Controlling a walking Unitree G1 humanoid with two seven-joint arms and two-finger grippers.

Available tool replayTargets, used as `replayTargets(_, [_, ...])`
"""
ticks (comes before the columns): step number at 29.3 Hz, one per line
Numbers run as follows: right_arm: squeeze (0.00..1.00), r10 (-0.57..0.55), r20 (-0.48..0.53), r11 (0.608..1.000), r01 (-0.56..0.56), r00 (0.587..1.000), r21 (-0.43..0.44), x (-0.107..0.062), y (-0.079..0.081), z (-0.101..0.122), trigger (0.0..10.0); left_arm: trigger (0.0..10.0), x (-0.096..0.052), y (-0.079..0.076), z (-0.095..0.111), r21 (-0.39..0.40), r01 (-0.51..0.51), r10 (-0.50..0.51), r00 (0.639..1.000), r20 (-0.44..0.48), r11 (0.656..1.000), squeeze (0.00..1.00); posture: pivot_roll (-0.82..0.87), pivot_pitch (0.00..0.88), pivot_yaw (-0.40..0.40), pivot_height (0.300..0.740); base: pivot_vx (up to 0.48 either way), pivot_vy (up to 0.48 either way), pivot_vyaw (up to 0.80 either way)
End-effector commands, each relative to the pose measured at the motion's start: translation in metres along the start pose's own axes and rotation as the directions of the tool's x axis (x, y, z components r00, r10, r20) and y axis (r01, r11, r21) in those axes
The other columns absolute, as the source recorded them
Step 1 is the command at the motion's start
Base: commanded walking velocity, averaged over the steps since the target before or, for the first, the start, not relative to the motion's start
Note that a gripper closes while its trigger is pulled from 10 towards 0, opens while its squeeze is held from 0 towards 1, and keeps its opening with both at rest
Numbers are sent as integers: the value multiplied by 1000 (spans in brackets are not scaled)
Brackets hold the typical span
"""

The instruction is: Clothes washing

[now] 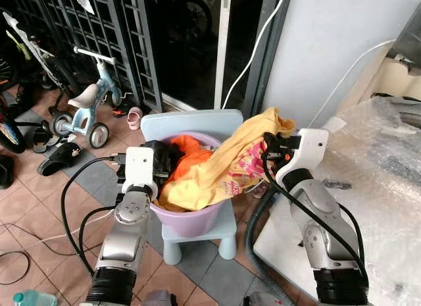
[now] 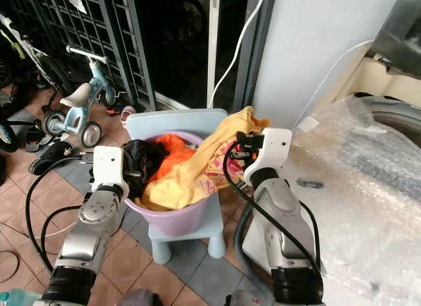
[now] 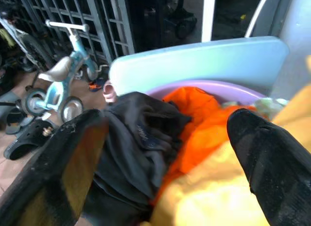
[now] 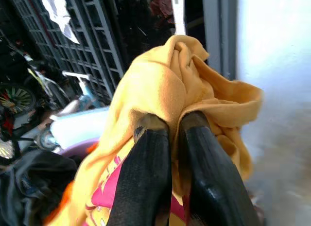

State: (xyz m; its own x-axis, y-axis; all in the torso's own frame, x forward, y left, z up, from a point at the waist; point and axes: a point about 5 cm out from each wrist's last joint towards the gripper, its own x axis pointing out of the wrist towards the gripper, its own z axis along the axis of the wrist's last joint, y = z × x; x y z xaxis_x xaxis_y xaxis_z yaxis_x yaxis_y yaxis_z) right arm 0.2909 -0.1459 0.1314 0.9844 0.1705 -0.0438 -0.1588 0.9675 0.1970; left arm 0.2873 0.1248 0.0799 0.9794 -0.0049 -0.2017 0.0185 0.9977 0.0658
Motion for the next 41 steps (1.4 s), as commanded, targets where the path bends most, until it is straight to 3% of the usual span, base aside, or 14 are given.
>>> replayTargets(1, [0, -7, 41, 1000, 8, 999, -16, 2, 0, 8, 10000, 10000, 0, -2, 3, 7, 7, -7, 1000, 19, 1000, 0, -63, 0, 26, 740, 0, 0, 0])
replayTargets(6, [0, -6, 61, 998, 10, 998, -59, 3, 0, 12, 10000, 10000, 0, -3, 5, -6, 10, -10, 1000, 29, 1000, 0, -63, 0, 26, 740, 0, 0, -440])
replayTargets(7, [0, -15, 79, 994, 23, 997, -109, 4, -1, 16, 10000, 10000, 0, -2, 5, -6, 10, -10, 1000, 29, 1000, 0, -63, 0, 26, 740, 0, 0, -800])
replayTargets(8, [0, -16, 154, 972, 52, 988, -231, 6, -3, 31, 10000, 10000, 0, -1, 4, -8, 9, -8, 1000, 28, 1000, 0, -64, 0, 25, 740, 0, 0, -800])
replayTargets(9, [0, -26, 189, 964, 75, 982, -255, 8, -5, 40, 10000, 10000, 0, -1, 4, -8, 8, -8, 1000, 28, 1000, 0, -65, 0, 27, 740, 0, 0, -800])
replayTargets(11, [0, -85, 246, 961, 144, 966, -236, 13, -15, 57, 10000, 10000, 0, -1, 4, -8, 10, -10, 1000, 27, 1000, 0, -66, 0, 27, 740, 0, 0, -800])
replayTargets(15, [0, -122, 287, 943, 201, 950, -264, 17, -27, 70, 10000, 10000, 0, -2, 4, -9, 15, -15, 1000, 27, 1000, 0, -67, 0, 29, 740, 0, 0, -800])
replayTargets(18, [0, -201, 356, 909, 309, 913, -279, 23, -51, 94, 10000, 10000, 0, -4, 5, -14, 27, -27, 999, 33, 1000, 0, -68, 0, 28, 740, 0, 0, -800])
replayTargets(19, [0, -201, 356, 909, 309, 913, -279, 23, -51, 94, 10000, 10000, 0, -4, 5, -14, 27, -27, 999, 33, 1000, 0, -68, 0, 28, 740, 0, 0, -800])
replayTargets(20, [0, -242, 380, 889, 360, 893, -282, 26, -65, 104, 10000, 10000, 0, -4, 5, -16, 30, -29, 999, 33, 999, 0, -70, 0, 27, 740, 0, 0, -800])
replayTargets(24, [0, -306, 390, 872, 421, 868, -251, 36, -84, 120, 10000, 10000, 0, -5, 5, -19, 45, -44, 998, 42, 999, 0, -67, 0, 26, 740, 0, 0, -800])
replayTargets(31, [0, -206, 391, 898, 332, 897, -290, 53, -74, 130, 10000, 10000, -2, -5, 6, -21, 51, -49, 997, 53, 998, 0, -60, 0, 19, 740, 0, 0, -732])
replayTargets(37, [0, -64, 337, 916, 189, 940, -355, 63, -56, 120, 10000, 10000, -9, 8, -5, -25, -37, 37, 999, 4, 999, 0, -59, 0, 14, 740, 0, 0, 0])
replayTargets(41, [0, 19, 318, 930, 100, 948, -354, 64, -47, 118, 10000, 10000, -12, 14, -8, -39, -69, 69, 998, -7, 997, 0, -57, 0, 11, 740, 0, 0, 0])
